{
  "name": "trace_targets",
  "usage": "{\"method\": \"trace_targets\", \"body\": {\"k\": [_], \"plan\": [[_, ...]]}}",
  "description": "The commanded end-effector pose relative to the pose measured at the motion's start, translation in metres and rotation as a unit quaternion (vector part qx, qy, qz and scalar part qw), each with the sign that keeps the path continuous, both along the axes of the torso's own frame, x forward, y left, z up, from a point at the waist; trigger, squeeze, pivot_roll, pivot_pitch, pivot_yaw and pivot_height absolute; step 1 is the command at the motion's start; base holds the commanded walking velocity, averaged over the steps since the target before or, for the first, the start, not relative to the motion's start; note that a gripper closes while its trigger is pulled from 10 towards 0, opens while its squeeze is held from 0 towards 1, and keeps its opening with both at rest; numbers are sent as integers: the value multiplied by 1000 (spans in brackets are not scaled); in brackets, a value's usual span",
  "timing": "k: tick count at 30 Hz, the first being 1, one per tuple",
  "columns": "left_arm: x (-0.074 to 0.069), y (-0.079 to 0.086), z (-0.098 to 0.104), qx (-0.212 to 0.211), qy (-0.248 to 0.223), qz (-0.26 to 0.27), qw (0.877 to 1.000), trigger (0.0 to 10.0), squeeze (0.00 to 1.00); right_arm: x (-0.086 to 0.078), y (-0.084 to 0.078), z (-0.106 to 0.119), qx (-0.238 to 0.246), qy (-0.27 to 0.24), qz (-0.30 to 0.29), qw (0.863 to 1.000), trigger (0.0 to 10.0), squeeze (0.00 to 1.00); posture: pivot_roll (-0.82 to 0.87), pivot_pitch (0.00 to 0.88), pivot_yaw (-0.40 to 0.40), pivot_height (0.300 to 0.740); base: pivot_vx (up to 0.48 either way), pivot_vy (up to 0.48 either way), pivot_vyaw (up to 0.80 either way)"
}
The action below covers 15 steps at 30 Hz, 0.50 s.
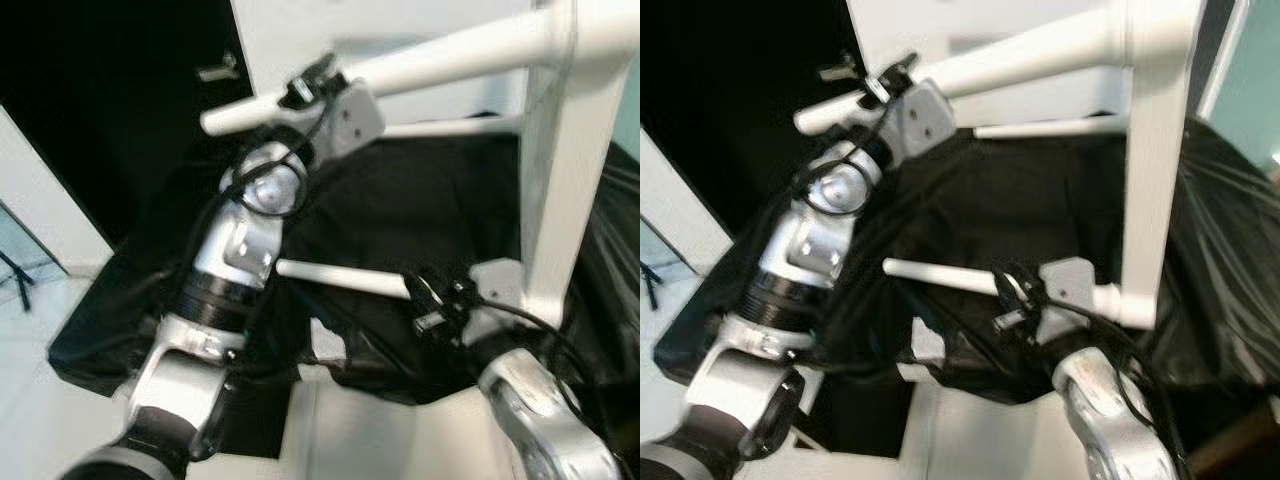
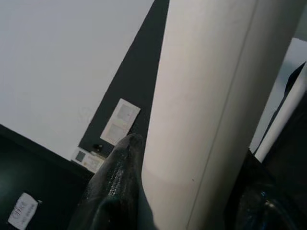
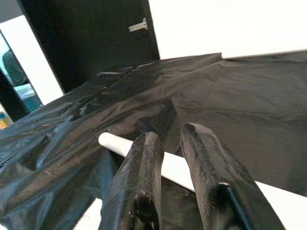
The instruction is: Building children table
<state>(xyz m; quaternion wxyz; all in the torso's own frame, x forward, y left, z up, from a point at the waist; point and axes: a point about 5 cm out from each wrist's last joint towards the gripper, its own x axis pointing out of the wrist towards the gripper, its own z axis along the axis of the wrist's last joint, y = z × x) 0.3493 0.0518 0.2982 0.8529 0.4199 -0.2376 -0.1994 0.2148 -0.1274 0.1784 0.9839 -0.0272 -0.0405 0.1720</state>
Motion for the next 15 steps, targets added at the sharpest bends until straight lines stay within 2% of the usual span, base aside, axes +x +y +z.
{"method": "trace_targets", "body": {"k": [1, 2, 5, 7, 9, 11, 12, 13, 15], "plan": [[8, 14, -123, -75, 391, -19, 917, 10000, 0, 2, 1, 0, 1, 0, 2, 1000, 10000, 0, -51, 37, 37, 740, 0, 0, 0], [9, 15, -121, -92, 405, -20, 909, 10000, 0, 3, 1, 0, 1, -1, 2, 1000, 10000, 0, -51, 37, 37, 740, 0, 0, 0], [12, 17, -118, -109, 412, -17, 905, 10000, 0, 3, 1, 0, 1, -1, 2, 1000, 10000, 0, -49, 35, 39, 740, 0, 0, 0], [18, 20, -110, -134, 423, -12, 896, 10000, 0, 5, 2, 1, 2, -3, 3, 1000, 10000, 0, -49, 33, 44, 740, 0, 0, 0], [18, 20, -110, -134, 423, -12, 896, 10000, 0, 5, 2, 1, 2, -3, 3, 1000, 10000, 0, -49, 33, 44, 740, 0, 0, 0], [24, 22, -103, -174, 449, -15, 876, 10000, 0, 5, 3, 1, 3, -5, 2, 1000, 10000, 0, -48, 31, 46, 740, 0, 0, 0], [24, 22, -103, -174, 449, -15, 876, 10000, 0, 5, 3, 1, 3, -5, 2, 1000, 10000, 0, -48, 31, 46, 740, 0, 0, 0], [26, 23, -100, -194, 461, -17, 866, 10000, 0, 6, 3, 1, 3, -6, 2, 1000, 10000, 0, -49, 31, 45, 740, 0, 0, 0], [26, 23, -100, -194, 461, -17, 866, 10000, 0, 6, 3, 1, 3, -6, 2, 1000, 10000, 0, -49, 31, 45, 740, 0, 0, 0]]}}
